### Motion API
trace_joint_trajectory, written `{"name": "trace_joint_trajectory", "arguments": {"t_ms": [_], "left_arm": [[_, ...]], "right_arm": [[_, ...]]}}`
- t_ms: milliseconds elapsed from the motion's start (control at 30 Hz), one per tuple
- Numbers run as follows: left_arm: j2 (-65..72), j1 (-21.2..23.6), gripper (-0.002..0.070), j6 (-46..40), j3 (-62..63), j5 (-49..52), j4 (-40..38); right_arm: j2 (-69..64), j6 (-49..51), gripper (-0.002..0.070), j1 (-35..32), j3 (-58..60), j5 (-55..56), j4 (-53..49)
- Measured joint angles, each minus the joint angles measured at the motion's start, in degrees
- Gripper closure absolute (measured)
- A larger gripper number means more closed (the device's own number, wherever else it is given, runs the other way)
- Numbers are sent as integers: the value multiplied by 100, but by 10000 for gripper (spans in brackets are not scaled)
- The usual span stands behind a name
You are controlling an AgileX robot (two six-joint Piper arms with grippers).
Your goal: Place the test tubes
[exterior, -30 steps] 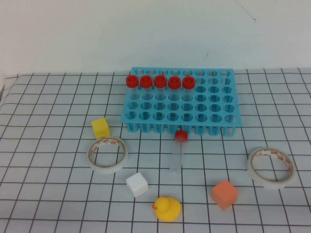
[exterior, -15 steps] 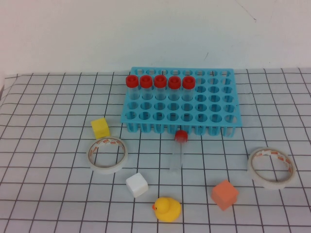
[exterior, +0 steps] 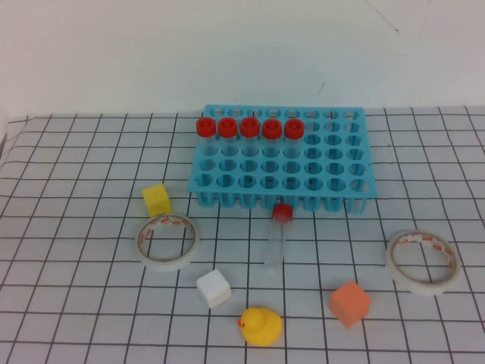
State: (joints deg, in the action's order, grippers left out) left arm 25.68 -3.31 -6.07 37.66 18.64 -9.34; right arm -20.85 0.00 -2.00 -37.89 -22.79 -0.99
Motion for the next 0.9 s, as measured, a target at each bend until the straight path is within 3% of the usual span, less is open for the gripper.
{"name": "trace_joint_trajectory", "arguments": {"t_ms": [200,433,600,633,733,900], "left_arm": [[1014,0,676,-136,11,721,-682],[2001,0,677,-636,11,1799,-846],[2373,0,676,-705,11,1968,-846],[2400,0,676,-714,11,1968,-889],[2412,-43,676,-714,11,2000,-968],[2412,-266,676,-764,-95,1936,-1041]], "right_arm": [[-1431,-115,678,0,-340,-1781,184],[-2848,-244,678,0,188,-1769,379],[-4203,-785,678,12,139,-1711,1473],[-4752,-1134,678,107,-56,-1659,2071],[-5427,-1338,677,593,-538,-1522,2508],[-6439,-612,668,1860,-1700,-1417,2102]]}}
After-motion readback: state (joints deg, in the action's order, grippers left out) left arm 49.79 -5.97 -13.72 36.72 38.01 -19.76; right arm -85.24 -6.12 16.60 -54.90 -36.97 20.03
